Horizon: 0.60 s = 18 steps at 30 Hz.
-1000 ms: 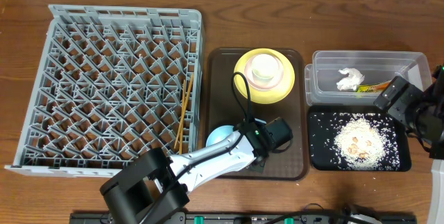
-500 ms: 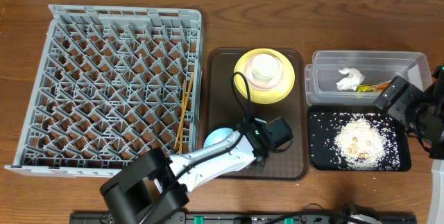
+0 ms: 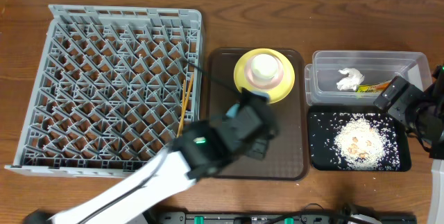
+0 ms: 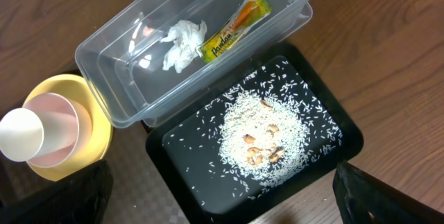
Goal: Sort waste into correct bins and load items into the dishwasher
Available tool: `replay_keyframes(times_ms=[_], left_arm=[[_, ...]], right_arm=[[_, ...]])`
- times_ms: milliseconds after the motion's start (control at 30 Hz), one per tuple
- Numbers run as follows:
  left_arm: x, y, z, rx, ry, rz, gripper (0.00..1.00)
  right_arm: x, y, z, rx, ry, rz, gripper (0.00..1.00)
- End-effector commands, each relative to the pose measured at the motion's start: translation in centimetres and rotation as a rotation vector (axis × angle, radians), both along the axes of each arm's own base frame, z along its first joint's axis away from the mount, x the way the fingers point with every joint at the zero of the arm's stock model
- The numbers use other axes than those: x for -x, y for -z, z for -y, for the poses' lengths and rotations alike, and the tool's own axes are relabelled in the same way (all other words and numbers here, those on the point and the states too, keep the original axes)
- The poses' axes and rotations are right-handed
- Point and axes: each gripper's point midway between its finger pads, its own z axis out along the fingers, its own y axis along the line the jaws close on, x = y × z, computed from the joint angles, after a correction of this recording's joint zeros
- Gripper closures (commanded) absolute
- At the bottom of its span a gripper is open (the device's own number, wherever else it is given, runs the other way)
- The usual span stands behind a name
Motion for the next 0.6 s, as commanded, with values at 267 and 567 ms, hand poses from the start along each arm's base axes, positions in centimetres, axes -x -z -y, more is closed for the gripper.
replay_keyframes(times_ms=[267, 567], left_arm=[[-3.0, -8.6, -7.3, 0.327, -0.026, 0.068, 0.92], [-6.1, -11.2, -12.4, 0.687, -0.016, -0.062, 0.92]], right_arm=[[0.0, -0.2, 0.0, 0.008, -0.011, 0.002, 0.01], [0.0, -0.2, 0.0, 0.008, -0.011, 0.002, 0.01]])
